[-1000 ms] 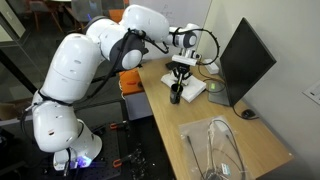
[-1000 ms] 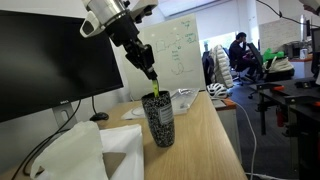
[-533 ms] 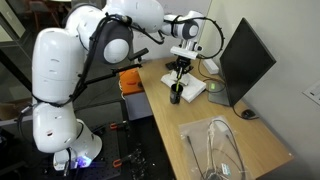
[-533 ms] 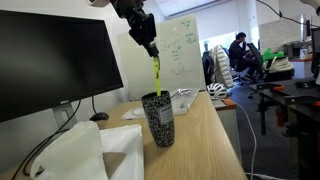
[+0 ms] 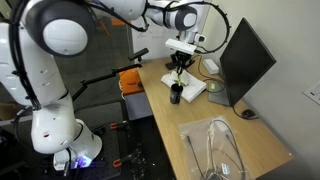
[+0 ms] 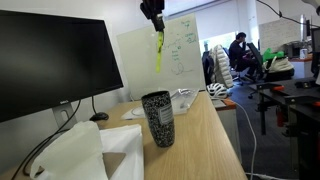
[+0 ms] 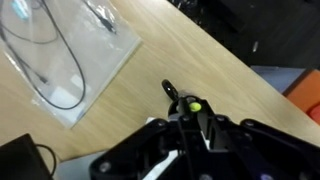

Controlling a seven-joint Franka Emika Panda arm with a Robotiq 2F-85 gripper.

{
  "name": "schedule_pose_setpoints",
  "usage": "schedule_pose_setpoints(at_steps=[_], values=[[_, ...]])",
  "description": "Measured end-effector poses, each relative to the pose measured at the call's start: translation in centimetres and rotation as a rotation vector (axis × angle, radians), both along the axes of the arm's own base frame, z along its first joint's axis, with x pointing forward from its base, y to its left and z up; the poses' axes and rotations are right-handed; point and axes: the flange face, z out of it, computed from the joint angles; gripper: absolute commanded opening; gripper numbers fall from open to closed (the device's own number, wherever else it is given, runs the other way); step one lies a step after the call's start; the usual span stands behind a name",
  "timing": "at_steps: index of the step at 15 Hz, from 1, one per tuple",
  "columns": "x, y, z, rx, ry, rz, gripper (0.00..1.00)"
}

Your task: Take the yellow pen out of the mug

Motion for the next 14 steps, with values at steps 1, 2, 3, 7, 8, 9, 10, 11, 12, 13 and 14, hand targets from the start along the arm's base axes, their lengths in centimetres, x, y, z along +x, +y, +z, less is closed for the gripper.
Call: schedule_pose_setpoints(at_steps=[1, 2, 3, 7, 8, 9, 10, 11, 12, 13, 14], values=[[-0.8, -0.6, 0.3, -0.007, -0.023, -0.003, 0.04], [-1.6, -1.1, 0.4, -0.017, -0.055, -0.011, 0.04], [-2.5, -1.5, 0.1, -0.025, -0.095, -0.026, 0.04], [-6.4, -3.5, -3.4, -0.06, -0.232, -0.123, 0.04], [-7.3, -4.2, -4.6, -0.075, -0.259, -0.143, 0.04], [-8.1, -4.8, -5.7, -0.092, -0.294, -0.155, 0.04], [-8.9, -5.2, -6.8, -0.109, -0.332, -0.16, 0.04], [-9.7, -5.4, -7.8, -0.128, -0.378, -0.156, 0.04], [-10.4, -5.4, -8.6, -0.142, -0.425, -0.149, 0.04], [-11.1, -5.2, -9.4, -0.15, -0.465, -0.144, 0.04], [-11.7, -5.0, -10.3, -0.151, -0.495, -0.147, 0.04]])
